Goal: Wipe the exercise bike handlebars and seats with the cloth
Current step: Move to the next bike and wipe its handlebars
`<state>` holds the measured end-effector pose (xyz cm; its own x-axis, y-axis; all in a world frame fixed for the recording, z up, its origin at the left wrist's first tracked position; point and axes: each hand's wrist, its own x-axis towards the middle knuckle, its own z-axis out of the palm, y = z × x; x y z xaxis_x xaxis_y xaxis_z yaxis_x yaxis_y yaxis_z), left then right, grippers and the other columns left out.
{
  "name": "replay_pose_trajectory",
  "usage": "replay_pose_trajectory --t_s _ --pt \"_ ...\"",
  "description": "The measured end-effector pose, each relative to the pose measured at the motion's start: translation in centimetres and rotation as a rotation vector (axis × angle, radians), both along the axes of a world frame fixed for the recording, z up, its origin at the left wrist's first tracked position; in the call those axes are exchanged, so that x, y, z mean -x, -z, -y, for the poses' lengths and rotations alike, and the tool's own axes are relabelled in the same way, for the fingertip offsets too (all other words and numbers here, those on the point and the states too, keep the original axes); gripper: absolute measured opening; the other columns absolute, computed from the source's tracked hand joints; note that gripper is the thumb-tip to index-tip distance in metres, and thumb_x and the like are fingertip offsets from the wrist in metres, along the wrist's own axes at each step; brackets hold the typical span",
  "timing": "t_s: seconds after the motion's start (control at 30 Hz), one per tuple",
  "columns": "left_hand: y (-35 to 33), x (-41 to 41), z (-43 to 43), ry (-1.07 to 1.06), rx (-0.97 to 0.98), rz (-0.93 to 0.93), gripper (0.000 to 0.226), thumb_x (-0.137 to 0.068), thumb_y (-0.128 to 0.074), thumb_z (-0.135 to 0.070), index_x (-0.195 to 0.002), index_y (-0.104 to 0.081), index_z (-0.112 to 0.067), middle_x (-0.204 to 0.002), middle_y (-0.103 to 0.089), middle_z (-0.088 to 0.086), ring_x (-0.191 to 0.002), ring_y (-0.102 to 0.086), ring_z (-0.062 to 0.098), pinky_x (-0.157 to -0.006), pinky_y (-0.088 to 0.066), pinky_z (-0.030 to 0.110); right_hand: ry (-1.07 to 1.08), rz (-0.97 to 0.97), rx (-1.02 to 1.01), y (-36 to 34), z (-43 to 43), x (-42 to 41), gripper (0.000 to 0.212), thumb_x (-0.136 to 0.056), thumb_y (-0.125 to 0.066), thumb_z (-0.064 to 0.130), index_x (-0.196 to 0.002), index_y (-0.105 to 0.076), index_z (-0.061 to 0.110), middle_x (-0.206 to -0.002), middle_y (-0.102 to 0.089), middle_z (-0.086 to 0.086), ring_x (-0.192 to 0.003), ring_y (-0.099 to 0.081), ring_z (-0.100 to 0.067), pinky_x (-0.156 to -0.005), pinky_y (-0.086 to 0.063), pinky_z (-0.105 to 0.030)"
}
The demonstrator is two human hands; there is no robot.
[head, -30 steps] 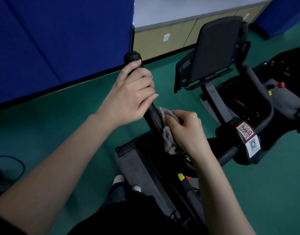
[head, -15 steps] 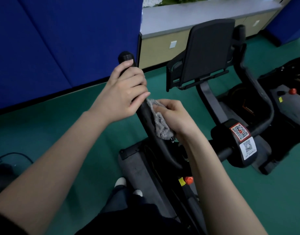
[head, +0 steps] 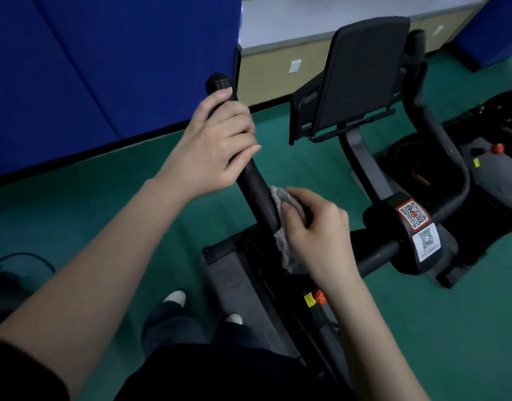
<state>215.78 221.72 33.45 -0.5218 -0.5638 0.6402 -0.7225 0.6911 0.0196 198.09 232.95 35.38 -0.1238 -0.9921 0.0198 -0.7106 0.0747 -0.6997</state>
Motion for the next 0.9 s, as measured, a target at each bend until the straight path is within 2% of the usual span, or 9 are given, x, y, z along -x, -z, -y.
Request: replay_pose_trajectory --t_s 0.07,0.13,0.3,0.4,0.57,0.73,0.9 --pt "0.2 -0.2 0.3 0.023 0.014 0.002 0.029 -0.098 -0.048 -0.024 -0.083 -0.070 -0.012 -0.087 -0.064 0.000 -0.105 -0.055 0.021 -0.115 -0.015 0.037 0.082 -0.028 0.057 0.2 -0.7 -0.6 0.010 -0.089 -0.060 0.018 -0.097 -0.064 0.020 -0.079 -0.069 0.004 -0.076 -0.061 -0.017 -0.077 -0.046 -0.032" --pt "0.4 -0.3 0.5 0.052 0.025 0.004 0.030 -0.099 -0.047 -0.024 -0.083 -0.069 -0.012 -0.087 -0.064 0.000 -0.105 -0.055 0.021 -0.115 -0.016 0.037 0.120 -0.048 0.089 0.4 -1.4 -1.2 0.002 -0.090 -0.059 0.021 -0.089 -0.058 0.021 -0.072 -0.064 0.005 -0.071 -0.059 -0.019 -0.074 -0.046 -0.039" --pt "0.8 -0.7 1.4 0.121 0.071 -0.012 0.030 -0.099 -0.048 -0.024 -0.082 -0.069 -0.012 -0.086 -0.065 0.000 -0.102 -0.056 0.020 -0.114 -0.018 0.036 0.290 -0.127 0.241 0.8 -3.4 -3.0 0.013 -0.090 -0.059 0.021 -0.091 -0.068 0.012 -0.081 -0.061 0.007 -0.081 -0.057 -0.015 -0.074 -0.039 -0.020" --pt "0.9 -0.7 1.6 0.153 0.072 -0.055 0.029 -0.097 -0.049 -0.022 -0.079 -0.069 -0.013 -0.083 -0.065 0.000 -0.101 -0.055 0.019 -0.113 -0.015 0.034 0.525 -0.149 0.366 1.9 -4.2 -4.8 0.012 -0.087 -0.065 0.014 -0.092 -0.073 0.006 -0.092 -0.063 -0.002 -0.088 -0.061 -0.020 -0.081 -0.044 -0.019" --pt "1.1 -0.6 1.7 0.212 0.034 -0.130 0.027 -0.095 -0.051 -0.020 -0.075 -0.067 -0.012 -0.080 -0.064 0.000 -0.099 -0.058 0.021 -0.112 -0.015 0.033 0.843 -0.184 0.570 3.4 -2.3 -9.3 0.013 -0.088 -0.065 0.009 -0.093 -0.072 -0.001 -0.090 -0.058 -0.006 -0.083 -0.061 -0.027 -0.082 -0.043 -0.011" --pt "1.2 -0.8 2.3 0.295 0.030 -0.162 0.028 -0.095 -0.048 -0.018 -0.074 -0.065 -0.011 -0.080 -0.063 0.002 -0.098 -0.055 0.021 -0.112 -0.014 0.032 0.978 -0.177 0.763 4.2 2.4 -14.0 0.011 -0.087 -0.066 0.000 -0.095 -0.072 -0.004 -0.095 -0.056 -0.009 -0.087 -0.059 -0.028 -0.087 -0.044 -0.018" --pt "1.4 -1.0 2.8 0.350 0.038 -0.155 0.030 -0.097 -0.045 -0.018 -0.075 -0.064 -0.010 -0.081 -0.062 0.004 -0.100 -0.048 0.021 -0.112 -0.012 0.031 1.039 -0.283 0.807 5.2 3.4 -14.9 0.013 -0.087 -0.064 -0.006 -0.098 -0.071 -0.005 -0.093 -0.059 -0.017 -0.086 -0.056 -0.030 -0.087 -0.044 -0.024"
